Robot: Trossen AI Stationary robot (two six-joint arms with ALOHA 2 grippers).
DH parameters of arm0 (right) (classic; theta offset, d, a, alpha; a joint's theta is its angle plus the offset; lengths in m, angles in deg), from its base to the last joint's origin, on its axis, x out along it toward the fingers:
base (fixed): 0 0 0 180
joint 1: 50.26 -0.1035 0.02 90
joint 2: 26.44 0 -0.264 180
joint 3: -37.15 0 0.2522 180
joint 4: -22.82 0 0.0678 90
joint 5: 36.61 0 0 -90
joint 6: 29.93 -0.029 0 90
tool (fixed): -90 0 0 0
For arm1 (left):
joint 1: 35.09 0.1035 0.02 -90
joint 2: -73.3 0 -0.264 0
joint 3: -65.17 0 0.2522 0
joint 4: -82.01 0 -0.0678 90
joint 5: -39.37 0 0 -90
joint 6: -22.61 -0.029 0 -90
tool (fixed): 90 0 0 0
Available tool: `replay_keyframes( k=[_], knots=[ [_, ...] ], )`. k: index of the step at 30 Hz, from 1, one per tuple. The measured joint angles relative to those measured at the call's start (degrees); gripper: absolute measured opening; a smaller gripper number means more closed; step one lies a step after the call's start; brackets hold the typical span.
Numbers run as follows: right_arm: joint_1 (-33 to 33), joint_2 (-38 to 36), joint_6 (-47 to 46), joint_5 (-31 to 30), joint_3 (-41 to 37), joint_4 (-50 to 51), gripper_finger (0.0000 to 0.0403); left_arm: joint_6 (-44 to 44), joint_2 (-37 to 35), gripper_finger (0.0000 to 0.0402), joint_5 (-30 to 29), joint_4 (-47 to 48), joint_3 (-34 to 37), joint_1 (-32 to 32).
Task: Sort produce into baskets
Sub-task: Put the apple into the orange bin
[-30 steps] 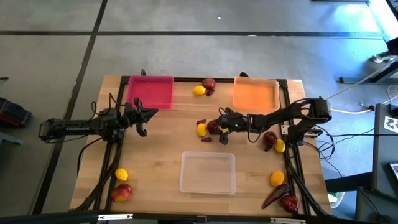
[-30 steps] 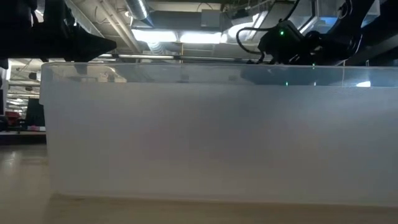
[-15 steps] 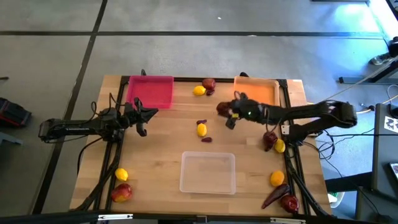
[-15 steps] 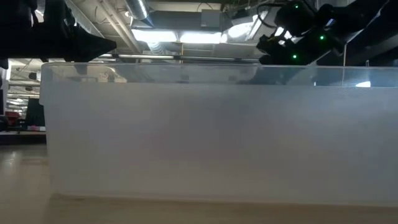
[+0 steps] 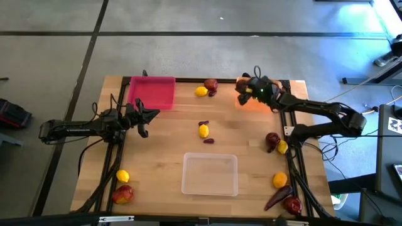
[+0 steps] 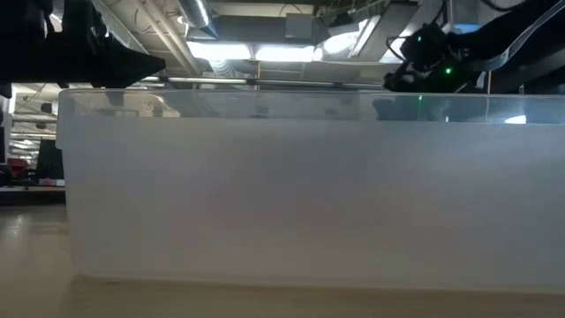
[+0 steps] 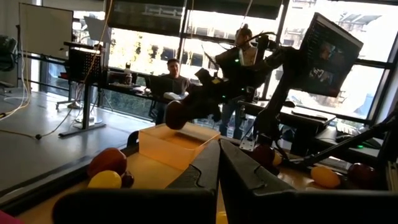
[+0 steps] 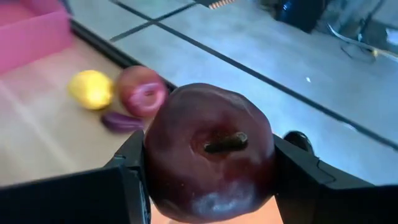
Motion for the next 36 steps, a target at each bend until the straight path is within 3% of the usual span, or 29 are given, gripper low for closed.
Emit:
replay_keyframes(
  k=[16, 30, 36],
  knots=[
    [12.2, 15.0, -5.0, 5.0, 0.0, -10.2, 0.0197, 0.0, 0.0, 0.0005, 0.0, 0.0, 0.0, 0.0],
    [13.0, 21.6, -5.4, 6.2, 0.0, -12.2, 0.0199, 0.0, 0.0, 0.0005, 0.0, 0.0, 0.0, 0.0],
    [13.0, 21.7, -5.2, 6.2, 0.0, -12.1, 0.0232, 0.0, 0.0, 0.0005, 0.0, 0.0, 0.0, 0.0]
  ],
)
